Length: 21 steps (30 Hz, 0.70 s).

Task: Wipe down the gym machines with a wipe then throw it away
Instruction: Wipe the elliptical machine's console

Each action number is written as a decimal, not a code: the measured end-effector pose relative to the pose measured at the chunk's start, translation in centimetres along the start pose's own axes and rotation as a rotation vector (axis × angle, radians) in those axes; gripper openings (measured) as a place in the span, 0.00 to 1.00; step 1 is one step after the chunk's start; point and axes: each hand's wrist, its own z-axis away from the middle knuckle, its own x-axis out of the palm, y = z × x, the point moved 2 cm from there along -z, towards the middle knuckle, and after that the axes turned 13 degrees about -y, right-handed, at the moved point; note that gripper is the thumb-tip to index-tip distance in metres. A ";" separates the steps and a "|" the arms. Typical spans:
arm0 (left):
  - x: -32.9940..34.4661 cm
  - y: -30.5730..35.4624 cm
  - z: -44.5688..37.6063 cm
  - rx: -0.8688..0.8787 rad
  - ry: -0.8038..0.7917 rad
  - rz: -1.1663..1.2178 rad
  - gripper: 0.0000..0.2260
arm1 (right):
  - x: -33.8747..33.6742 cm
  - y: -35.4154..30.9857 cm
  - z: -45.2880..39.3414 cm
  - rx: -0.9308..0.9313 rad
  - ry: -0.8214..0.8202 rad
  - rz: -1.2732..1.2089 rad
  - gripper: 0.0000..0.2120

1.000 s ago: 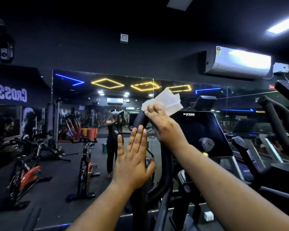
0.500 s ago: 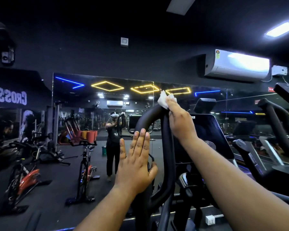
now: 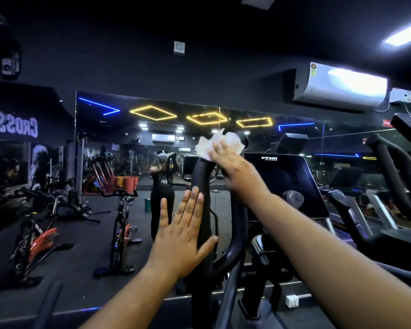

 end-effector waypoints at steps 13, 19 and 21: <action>-0.9 -0.7 1.8 -0.027 -0.018 0.040 0.51 | -0.2 -0.8 1.4 0.038 0.090 -0.115 0.31; -0.7 -0.9 2.1 -0.087 -0.095 0.083 0.54 | 4.0 -3.7 5.0 -0.088 -0.138 -0.143 0.32; -0.7 -1.0 2.2 -0.080 -0.104 0.098 0.54 | 5.0 -4.2 7.2 -0.140 -0.185 -0.136 0.31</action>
